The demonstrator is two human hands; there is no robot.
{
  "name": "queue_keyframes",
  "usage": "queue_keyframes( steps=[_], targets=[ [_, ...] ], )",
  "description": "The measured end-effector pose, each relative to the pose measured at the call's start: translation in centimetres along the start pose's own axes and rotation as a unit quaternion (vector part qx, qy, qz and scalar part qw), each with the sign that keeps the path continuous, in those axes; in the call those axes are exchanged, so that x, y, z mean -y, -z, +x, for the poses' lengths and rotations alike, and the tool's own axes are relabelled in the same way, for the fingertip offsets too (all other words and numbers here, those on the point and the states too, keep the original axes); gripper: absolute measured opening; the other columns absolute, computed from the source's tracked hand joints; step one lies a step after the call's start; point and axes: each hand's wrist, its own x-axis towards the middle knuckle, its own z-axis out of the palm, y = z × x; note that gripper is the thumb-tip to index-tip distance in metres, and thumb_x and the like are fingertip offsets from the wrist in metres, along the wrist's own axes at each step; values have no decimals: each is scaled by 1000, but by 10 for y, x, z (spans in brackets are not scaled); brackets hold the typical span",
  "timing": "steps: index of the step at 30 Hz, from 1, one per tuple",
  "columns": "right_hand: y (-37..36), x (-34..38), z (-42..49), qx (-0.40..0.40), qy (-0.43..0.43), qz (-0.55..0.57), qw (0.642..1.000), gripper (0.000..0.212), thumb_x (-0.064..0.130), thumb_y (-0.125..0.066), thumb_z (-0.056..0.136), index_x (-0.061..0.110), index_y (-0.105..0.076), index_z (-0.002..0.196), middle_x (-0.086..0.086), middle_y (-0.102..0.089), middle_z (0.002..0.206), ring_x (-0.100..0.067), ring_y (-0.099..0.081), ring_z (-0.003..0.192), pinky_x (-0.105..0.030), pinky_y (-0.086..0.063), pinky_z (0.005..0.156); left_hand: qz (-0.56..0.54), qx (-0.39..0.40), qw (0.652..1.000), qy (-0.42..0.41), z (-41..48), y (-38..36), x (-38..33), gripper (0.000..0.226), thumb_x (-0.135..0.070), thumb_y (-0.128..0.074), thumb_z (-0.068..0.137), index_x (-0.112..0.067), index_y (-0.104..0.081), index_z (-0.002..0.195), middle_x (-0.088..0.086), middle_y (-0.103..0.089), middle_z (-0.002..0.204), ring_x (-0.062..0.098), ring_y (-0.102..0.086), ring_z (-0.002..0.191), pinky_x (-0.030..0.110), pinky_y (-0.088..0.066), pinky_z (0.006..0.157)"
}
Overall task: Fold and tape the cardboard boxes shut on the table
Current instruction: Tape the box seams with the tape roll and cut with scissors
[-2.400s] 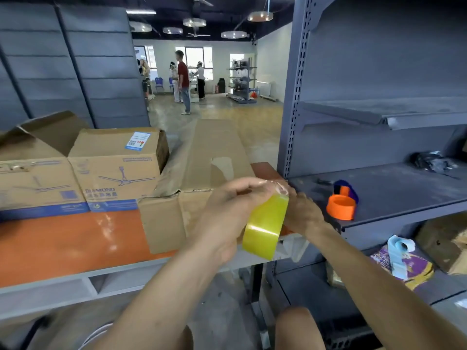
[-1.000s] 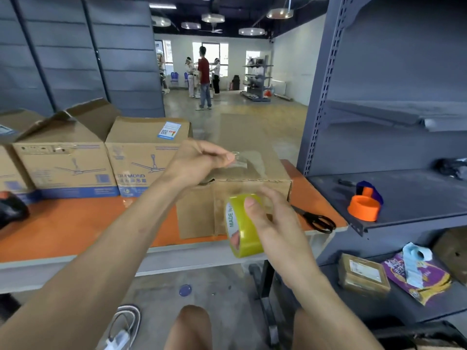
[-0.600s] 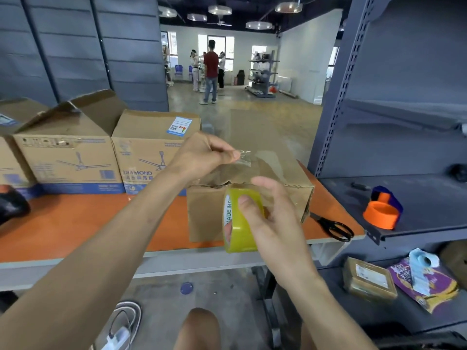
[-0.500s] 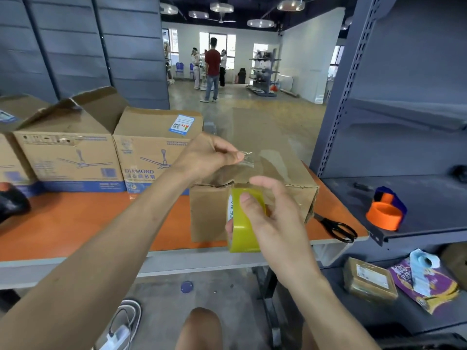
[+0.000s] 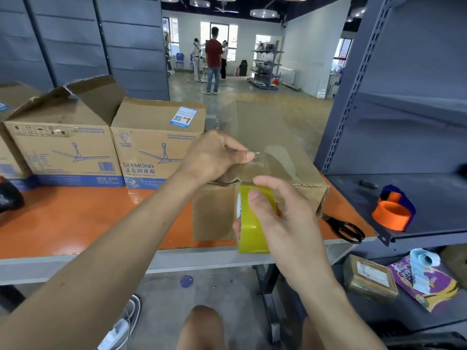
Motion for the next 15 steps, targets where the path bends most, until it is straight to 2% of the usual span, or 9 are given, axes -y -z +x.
queue_keyframes(
  steps=[2, 6, 8, 10, 11, 12, 13, 15],
  targets=[
    [0, 0, 0, -4, -6, 4, 1000, 23, 24, -59, 102, 26, -59, 124, -8, -75, 83, -21, -75, 66, -38, -63, 65, 26, -16, 1000, -3, -3, 0, -1, 12, -50, -80, 83, -40, -81, 89, -16, -76, 107, 3, -68, 99, 30, -51, 94],
    [0, -1, 0, -6, -14, 22, 1000, 23, 24, -60, 101, 25, -60, 124, -10, -74, 92, -22, -76, 66, -38, -63, 63, 108, -53, 993, -5, -9, -1, -7, 18, -56, -76, 84, -45, -79, 97, -13, -74, 113, 9, -64, 107, 24, -39, 79],
    [0, -2, -1, -6, -14, 20, 1000, 24, 24, -59, 101, 26, -59, 125, -10, -74, 88, -21, -75, 67, -35, -62, 63, 177, -51, 983, -2, -10, -2, -10, 32, -63, -70, 85, -44, -76, 110, -10, -72, 118, 17, -61, 116, 28, -40, 83],
    [-1, -3, -1, -7, -15, 20, 1000, 24, 26, -59, 101, 27, -59, 125, -13, -74, 89, -21, -75, 66, -32, -61, 63, 245, -36, 968, 35, -9, 1, -10, 65, -71, -65, 83, -37, -57, 138, 2, -67, 127, 29, -56, 124, 37, -45, 93],
    [-2, -4, -1, -7, -15, 21, 1000, 24, 26, -59, 101, 28, -59, 125, -13, -73, 90, -20, -75, 66, -33, -61, 63, 249, -22, 966, 65, -9, 4, -11, 81, -73, -65, 82, -33, -43, 150, 6, -62, 135, 32, -53, 129, 39, -44, 99],
    [-2, -4, -1, -6, -15, 21, 1000, 23, 27, -59, 101, 29, -59, 124, -12, -74, 88, -20, -75, 66, -34, -61, 64, 231, -10, 969, 87, -11, 7, -12, 87, -71, -65, 83, -36, -33, 156, 7, -57, 140, 31, -50, 133, 39, -42, 104],
    [-2, -5, -1, -4, -14, 18, 1000, 23, 28, -59, 102, 30, -59, 124, -10, -74, 83, -20, -75, 67, -35, -62, 65, 203, -10, 976, 82, -13, 8, -12, 82, -64, -68, 85, -42, -33, 156, 6, -54, 143, 29, -49, 134, 37, -41, 107],
    [-1, -5, -2, -1, -13, 13, 1000, 23, 28, -58, 102, 31, -57, 125, -8, -75, 75, -20, -75, 68, -36, -62, 68, 166, -37, 985, -20, -19, 7, -15, 53, -39, -72, 91, -45, -55, 141, 2, -53, 144, 24, -50, 133, 33, -39, 110]
  ],
)
